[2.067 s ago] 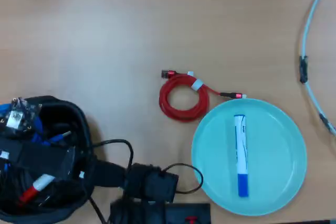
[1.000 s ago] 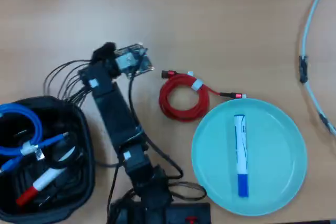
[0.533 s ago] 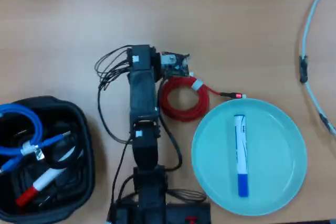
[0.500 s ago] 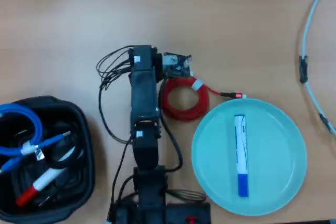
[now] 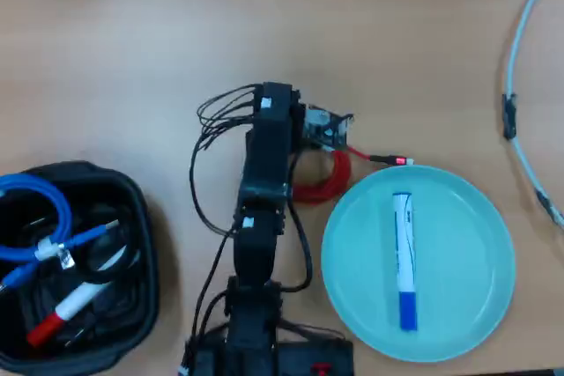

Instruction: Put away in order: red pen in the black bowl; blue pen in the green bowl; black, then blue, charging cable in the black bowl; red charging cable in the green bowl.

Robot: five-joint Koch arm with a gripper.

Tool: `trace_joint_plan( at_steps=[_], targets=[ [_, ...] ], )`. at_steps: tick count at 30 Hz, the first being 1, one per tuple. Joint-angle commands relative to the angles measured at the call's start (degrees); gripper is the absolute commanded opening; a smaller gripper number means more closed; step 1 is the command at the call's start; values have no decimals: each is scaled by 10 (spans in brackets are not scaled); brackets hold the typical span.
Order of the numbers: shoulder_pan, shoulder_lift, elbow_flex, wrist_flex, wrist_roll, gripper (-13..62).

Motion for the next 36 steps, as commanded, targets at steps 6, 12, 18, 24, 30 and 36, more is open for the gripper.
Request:
trace_joint_plan(
  at_steps=[6, 12, 18, 24, 30, 36],
  targets=[
    [5, 4, 16, 7, 67, 583],
    [-20, 2, 48, -17, 120, 583],
    [-47, -43, 56, -44, 151, 583],
    [-63, -58, 93, -138, 152, 582],
    [-47, -56, 191, -251, 152, 582],
    [1, -30, 258, -305, 198, 582]
  ],
)
